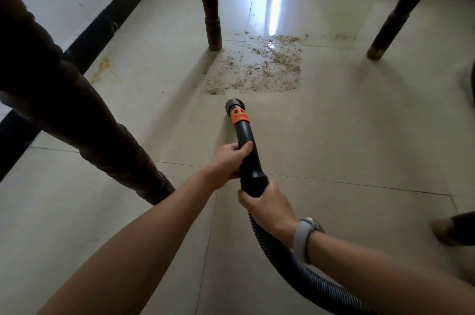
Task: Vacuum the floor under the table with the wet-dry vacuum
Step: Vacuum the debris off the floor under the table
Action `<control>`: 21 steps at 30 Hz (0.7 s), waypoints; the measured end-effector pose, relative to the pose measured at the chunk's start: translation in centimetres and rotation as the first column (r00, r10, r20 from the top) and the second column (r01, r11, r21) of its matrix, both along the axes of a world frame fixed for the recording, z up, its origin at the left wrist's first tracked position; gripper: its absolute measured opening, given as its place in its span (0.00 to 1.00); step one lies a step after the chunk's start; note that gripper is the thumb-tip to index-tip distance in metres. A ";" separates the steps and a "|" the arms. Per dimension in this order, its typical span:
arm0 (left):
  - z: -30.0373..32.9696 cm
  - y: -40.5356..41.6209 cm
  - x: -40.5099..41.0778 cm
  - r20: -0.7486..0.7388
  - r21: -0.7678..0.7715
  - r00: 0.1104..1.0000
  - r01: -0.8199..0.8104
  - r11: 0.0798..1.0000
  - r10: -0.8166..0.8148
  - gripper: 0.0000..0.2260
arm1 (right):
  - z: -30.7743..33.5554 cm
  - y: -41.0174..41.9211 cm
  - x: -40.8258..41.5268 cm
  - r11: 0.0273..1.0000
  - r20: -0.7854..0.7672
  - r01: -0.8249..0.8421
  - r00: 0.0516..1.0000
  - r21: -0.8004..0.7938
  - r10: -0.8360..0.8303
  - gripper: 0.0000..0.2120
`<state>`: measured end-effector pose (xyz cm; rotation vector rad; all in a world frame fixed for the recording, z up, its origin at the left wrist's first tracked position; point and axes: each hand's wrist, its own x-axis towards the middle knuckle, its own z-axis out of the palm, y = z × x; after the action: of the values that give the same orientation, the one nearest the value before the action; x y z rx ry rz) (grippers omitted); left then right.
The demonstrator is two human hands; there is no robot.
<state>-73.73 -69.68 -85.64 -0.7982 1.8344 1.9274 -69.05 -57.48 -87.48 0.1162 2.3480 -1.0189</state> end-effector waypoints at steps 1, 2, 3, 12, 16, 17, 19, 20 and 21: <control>-0.1 0.2 0.3 0.009 0.029 0.998 0.056 0.998 -0.057 0.15 | -0.1 0.8 0.6 1.000 -0.003 0.008 1.000 0.019 -0.008 0.25; -0.2 0.4 0.5 0.015 0.044 0.994 0.109 0.993 -0.110 0.16 | -0.1 1.5 1.1 0.999 -0.009 0.020 1.000 0.034 -0.020 0.24; -0.2 0.6 0.6 0.023 0.046 0.987 0.156 0.987 -0.157 0.16 | -0.3 2.0 1.6 0.998 -0.008 0.038 0.999 0.040 -0.037 0.24; 0.5 3.6 0.8 0.012 0.010 0.987 0.157 0.988 -0.157 0.16 | -0.7 4.5 2.3 0.996 0.029 0.041 0.999 -0.080 -0.038 0.32; 0.9 5.5 1.5 0.070 -0.015 0.996 0.062 0.998 -0.061 0.18 | 0.1 6.2 4.0 0.998 0.074 0.000 0.997 -0.066 0.005 0.29; 1.1 5.8 1.9 0.084 -0.020 0.994 0.067 0.998 -0.065 0.18 | 0.4 6.7 4.2 0.998 0.081 -0.009 0.997 -0.068 0.015 0.30; 1.9 6.4 2.8 0.109 -0.011 0.992 0.069 0.998 -0.068 0.17 | 1.3 7.8 4.8 0.997 0.097 -0.036 0.994 -0.075 0.043 0.31; 2.6 6.8 3.3 0.128 -0.004 0.990 0.060 0.998 -0.059 0.16 | 2.1 8.3 5.2 0.995 0.107 -0.052 0.992 -0.082 0.061 0.29; 3.4 7.1 4.0 0.153 0.004 0.987 0.049 0.999 -0.050 0.14 | 3.3 8.7 5.6 0.993 0.127 -0.065 0.989 -0.102 0.078 0.25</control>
<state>-69.77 -62.56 -82.28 -0.8666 1.7459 1.7840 -63.46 -48.78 -84.19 0.0582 2.1651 -1.0563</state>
